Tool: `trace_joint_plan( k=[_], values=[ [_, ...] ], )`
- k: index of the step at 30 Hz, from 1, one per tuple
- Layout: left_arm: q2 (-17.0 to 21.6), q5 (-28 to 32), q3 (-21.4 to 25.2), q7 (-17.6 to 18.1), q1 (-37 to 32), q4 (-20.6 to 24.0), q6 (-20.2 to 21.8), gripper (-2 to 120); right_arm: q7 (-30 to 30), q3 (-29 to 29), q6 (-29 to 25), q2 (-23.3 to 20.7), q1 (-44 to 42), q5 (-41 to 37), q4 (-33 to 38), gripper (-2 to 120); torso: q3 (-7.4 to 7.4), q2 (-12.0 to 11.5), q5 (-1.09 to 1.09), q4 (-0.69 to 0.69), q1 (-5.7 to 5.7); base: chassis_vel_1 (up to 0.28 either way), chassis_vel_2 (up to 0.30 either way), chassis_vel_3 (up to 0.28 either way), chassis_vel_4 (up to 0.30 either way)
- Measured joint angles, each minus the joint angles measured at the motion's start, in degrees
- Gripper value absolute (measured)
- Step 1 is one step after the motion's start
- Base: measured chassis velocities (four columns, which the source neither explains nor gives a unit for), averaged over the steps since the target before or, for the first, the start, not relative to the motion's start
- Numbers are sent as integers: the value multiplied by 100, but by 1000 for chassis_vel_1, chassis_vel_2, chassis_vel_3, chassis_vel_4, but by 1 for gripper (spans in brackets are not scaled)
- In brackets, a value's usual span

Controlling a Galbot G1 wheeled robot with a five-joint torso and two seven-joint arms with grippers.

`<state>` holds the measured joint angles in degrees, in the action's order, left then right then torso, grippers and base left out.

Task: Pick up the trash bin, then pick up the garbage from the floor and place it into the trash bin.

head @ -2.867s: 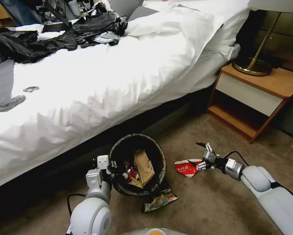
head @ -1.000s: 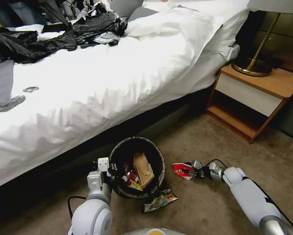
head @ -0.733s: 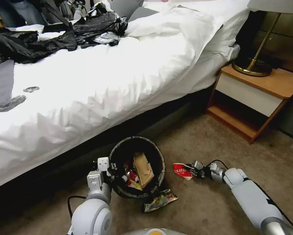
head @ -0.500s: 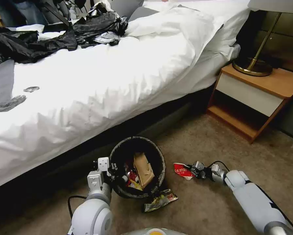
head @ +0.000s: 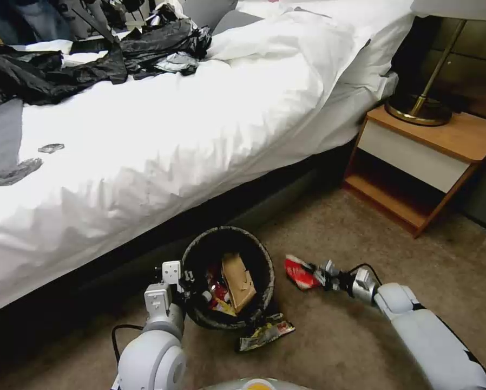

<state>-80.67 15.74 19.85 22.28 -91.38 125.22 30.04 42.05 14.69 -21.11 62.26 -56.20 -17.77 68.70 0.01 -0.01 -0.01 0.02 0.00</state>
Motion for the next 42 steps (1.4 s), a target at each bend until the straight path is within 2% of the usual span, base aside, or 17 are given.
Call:
trace_joint_plan(
  k=[1,3,5,7,9,10,13,16,23,28,33,42],
  values=[
    [11,3,0,0,2,-9,0,0,-71,26,0,-35,-102,-236,437,0,0,0,2,0,1,0,0,0,0],
    [18,6,-1,0,3,-14,0,0,-105,38,0,-59,-159,-343,669,0,0,0,2,0,1,0,0,0,0],
    [53,22,-4,0,9,-44,0,0,-206,81,1,-152,-428,-648,1579,0,0,0,1,-4,0,0,0,0,0],
    [57,25,-4,-1,10,-53,0,0,-229,95,1,-169,-502,-701,1819,0,0,0,1,-3,1,0,0,0,0],
    [77,38,-3,-2,11,-86,-1,0,-321,143,10,-226,-799,-875,2803,0,-1,0,2,-3,1,0,0,0,0],
    [77,38,-3,-2,11,-86,-1,0,-321,143,10,-226,-799,-875,2803,0,-1,0,2,-3,1,0,0,0,0],
    [110,64,-2,-3,27,-98,-2,0,-434,130,67,-309,-1137,-1032,3753,0,-1,0,2,-2,1,0,0,0,0],
    [116,78,-5,-3,52,-111,-2,0,-512,14,91,-385,-1374,-1061,4160,0,-1,0,1,-3,0,0,0,0,0],
    [103,89,-25,-2,86,-136,-2,0,-482,-323,62,-529,-1913,-833,4506,0,-1,0,2,-3,1,0,0,0,0],
    [90,104,-34,0,111,-139,4,0,-454,-575,-67,-532,-2084,-532,4299,0,-1,0,1,-3,1,0,0,0,0],
    [46,97,-55,1,84,-126,9,0,-463,-856,-126,-340,-1931,-241,3818,0,-1,0,1,-2,1,0,0,0,0],
    [38,85,-65,5,43,-65,9,0,-605,-991,-189,-89,-1731,-1,3377,0,-1,0,1,-2,0,0,0,0,0]
  ],
)
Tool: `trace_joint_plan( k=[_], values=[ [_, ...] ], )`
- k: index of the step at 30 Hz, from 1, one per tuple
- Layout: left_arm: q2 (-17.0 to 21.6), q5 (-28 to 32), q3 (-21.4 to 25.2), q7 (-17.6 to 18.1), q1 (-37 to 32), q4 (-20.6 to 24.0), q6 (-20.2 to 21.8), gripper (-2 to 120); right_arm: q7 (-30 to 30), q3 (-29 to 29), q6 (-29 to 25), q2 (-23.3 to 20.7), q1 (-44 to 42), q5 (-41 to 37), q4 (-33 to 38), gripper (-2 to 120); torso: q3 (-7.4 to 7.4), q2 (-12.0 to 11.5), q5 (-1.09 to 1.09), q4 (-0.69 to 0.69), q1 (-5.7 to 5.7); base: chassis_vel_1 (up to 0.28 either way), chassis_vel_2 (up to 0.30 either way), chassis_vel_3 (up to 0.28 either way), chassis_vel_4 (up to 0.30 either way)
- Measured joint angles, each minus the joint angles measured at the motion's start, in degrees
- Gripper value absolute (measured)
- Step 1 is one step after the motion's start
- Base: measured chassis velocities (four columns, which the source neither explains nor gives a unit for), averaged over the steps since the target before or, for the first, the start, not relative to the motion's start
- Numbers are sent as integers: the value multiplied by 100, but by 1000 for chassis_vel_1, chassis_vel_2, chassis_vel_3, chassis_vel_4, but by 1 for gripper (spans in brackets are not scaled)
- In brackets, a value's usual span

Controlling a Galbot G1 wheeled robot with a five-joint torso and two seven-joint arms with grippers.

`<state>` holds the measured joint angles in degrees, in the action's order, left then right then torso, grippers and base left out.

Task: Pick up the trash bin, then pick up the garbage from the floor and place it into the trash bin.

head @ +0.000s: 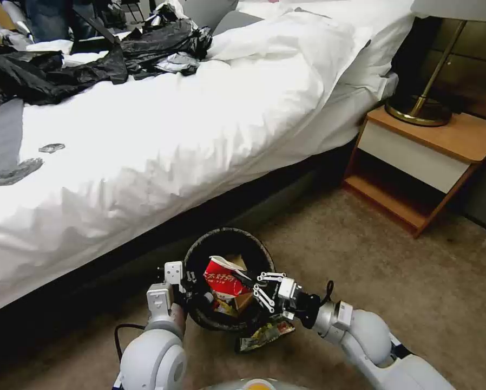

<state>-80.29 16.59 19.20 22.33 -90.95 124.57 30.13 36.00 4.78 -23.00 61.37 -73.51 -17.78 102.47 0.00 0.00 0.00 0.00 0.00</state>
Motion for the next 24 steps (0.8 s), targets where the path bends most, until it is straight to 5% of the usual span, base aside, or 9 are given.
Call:
trace_joint_plan(
  k=[9,24],
  values=[
    [-55,-35,-57,1,-76,43,-2,0,-415,-211,-53,387,232,521,-385,0,0,0,0,0,0,0,0,0,0],
    [-48,-42,-38,-1,-57,49,-2,0,-942,-240,-124,411,104,835,-300,57,0,1,0,0,0,0,0,0,0]
  ],
)
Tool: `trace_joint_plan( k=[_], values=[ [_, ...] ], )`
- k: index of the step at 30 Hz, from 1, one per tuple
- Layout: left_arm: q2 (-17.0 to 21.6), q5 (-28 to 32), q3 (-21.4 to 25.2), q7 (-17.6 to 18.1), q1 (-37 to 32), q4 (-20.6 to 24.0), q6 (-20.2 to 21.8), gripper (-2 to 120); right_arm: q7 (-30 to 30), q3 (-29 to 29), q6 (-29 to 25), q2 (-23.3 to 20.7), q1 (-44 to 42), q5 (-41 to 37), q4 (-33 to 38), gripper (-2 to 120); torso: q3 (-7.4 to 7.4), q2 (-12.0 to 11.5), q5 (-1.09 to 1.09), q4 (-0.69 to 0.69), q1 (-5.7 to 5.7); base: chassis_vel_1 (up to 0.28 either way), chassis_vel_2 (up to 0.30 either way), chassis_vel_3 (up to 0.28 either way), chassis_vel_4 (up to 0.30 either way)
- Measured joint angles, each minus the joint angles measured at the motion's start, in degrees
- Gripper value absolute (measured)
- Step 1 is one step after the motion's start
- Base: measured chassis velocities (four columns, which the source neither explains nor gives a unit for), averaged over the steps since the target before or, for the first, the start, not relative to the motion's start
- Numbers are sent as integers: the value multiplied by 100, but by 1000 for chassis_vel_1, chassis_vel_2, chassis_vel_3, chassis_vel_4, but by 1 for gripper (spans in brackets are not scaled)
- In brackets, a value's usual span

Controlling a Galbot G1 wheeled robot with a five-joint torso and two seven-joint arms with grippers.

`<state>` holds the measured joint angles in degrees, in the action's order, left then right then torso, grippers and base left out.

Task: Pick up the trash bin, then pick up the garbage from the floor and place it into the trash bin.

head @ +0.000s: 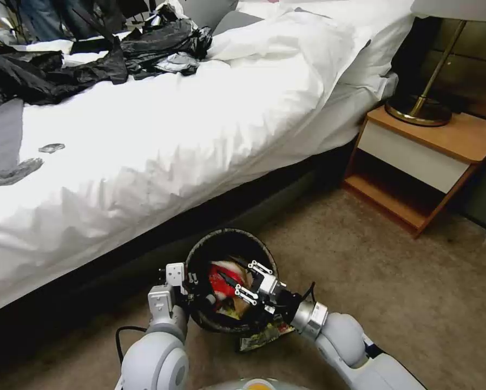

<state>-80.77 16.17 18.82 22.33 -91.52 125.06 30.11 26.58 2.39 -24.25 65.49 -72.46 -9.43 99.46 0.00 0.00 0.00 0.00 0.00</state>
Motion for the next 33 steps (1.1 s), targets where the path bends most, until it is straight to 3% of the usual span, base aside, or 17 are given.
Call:
trace_joint_plan(
  k=[11,16,19,20,21,22,33],
  values=[
    [16,9,-9,-1,36,-14,19,0,-275,79,-129,-126,-134,65,203,96,0,0,0,0,0,0,0,0,0],
    [51,26,-1,0,39,-12,24,0,-598,184,-151,-174,-217,58,577,100,0,0,0,1,-1,0,0,0,0],
    [70,42,19,0,50,-12,25,0,-1486,352,-150,-70,-420,62,1173,100,0,0,0,1,-1,0,0,0,0],
    [70,42,19,0,50,-12,25,0,-1486,352,-150,-70,-420,62,1173,100,0,0,0,1,-1,0,0,0,0],
    [90,65,42,0,56,-12,26,0,-2237,563,-95,82,-714,49,1709,100,0,0,1,0,0,0,0,0,0],
    [103,76,56,0,61,-14,26,0,-2437,718,-125,198,-916,54,1899,100,0,0,0,-1,-1,0,0,0,0],
    [119,104,90,3,51,-11,25,0,-2737,1171,-565,648,-1477,212,1705,100,0,0,0,0,0,0,0,0,0]
  ],
)
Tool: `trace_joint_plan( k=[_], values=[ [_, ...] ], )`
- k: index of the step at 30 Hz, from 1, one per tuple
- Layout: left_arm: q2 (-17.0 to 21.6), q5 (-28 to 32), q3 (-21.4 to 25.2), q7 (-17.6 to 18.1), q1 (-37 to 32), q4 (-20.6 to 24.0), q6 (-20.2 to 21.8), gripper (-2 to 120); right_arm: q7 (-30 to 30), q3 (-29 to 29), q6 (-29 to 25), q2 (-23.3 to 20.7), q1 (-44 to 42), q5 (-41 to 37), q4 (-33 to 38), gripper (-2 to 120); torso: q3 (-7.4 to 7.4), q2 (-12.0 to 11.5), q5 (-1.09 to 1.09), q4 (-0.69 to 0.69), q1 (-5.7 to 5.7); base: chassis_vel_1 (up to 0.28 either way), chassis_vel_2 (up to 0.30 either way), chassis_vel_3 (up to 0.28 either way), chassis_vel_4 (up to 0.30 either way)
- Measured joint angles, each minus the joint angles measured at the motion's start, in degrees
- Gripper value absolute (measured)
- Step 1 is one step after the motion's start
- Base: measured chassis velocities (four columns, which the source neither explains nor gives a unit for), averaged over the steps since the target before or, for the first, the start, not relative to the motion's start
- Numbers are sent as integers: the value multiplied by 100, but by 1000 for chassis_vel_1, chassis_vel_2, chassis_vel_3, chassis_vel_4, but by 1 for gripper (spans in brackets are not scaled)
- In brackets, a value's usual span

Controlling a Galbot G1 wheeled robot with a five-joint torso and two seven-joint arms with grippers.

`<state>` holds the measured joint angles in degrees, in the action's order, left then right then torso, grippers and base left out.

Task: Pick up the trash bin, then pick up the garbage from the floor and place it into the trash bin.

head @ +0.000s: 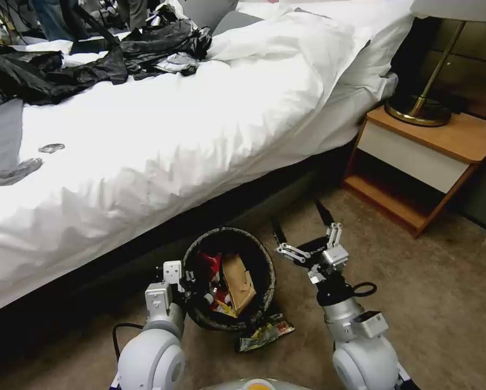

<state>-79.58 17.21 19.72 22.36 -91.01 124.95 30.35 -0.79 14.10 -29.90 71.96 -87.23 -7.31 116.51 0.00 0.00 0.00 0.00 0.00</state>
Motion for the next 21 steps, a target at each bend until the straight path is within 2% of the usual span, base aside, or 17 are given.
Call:
trace_joint_plan(
  k=[21],
  values=[
    [-14,19,33,5,21,54,-12,0,-11,53,-26,85,48,0,-240,100,0,0,0,0,0,0,0,0,0]
  ],
)
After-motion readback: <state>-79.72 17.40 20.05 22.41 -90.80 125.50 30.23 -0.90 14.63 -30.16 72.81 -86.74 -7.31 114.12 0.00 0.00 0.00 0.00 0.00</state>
